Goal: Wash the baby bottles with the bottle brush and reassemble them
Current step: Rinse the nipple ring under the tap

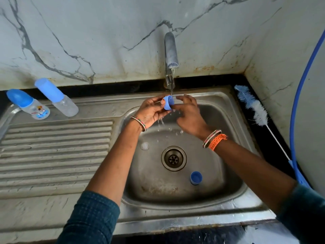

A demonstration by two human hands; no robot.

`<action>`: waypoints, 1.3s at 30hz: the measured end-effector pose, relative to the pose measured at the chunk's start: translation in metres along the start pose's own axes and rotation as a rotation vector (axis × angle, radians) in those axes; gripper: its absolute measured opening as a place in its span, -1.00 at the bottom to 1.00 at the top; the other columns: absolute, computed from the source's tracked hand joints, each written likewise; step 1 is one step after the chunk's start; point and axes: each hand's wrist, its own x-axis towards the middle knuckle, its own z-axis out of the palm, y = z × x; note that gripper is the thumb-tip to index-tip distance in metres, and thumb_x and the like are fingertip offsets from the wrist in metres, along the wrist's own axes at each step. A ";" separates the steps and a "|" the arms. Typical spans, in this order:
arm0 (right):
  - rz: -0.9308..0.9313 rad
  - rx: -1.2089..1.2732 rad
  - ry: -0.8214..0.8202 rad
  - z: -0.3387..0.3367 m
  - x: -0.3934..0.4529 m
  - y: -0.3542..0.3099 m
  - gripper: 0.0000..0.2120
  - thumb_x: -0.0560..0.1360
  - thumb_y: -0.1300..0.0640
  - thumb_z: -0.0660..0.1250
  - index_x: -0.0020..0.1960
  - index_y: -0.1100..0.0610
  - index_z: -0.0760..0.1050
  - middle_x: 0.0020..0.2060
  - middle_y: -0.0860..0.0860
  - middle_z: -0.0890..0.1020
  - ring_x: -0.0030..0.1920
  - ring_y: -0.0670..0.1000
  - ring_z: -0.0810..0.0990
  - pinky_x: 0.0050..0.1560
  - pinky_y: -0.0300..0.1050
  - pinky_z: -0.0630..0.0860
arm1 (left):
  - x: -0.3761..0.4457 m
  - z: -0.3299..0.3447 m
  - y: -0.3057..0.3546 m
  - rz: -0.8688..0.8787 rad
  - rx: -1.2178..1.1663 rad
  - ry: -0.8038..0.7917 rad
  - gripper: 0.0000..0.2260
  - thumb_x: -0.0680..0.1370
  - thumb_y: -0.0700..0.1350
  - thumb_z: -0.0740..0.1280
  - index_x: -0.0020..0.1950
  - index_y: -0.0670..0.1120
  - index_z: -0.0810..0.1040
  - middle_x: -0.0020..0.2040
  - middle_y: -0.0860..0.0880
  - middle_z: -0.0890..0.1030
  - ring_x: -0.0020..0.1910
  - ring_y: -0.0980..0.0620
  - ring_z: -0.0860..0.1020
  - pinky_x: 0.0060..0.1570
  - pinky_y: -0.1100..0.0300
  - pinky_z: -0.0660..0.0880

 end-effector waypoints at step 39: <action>0.019 0.902 -0.010 -0.019 0.019 0.008 -0.61 0.39 0.45 0.39 0.17 0.23 0.45 -0.02 0.04 0.59 -0.03 -0.07 0.58 -0.02 -0.24 0.55 | -0.002 0.030 0.014 0.025 0.827 0.043 -0.83 0.62 -0.27 0.17 -0.07 -0.27 0.53 -0.29 -0.24 0.61 -0.50 0.08 0.61 -0.46 0.27 0.56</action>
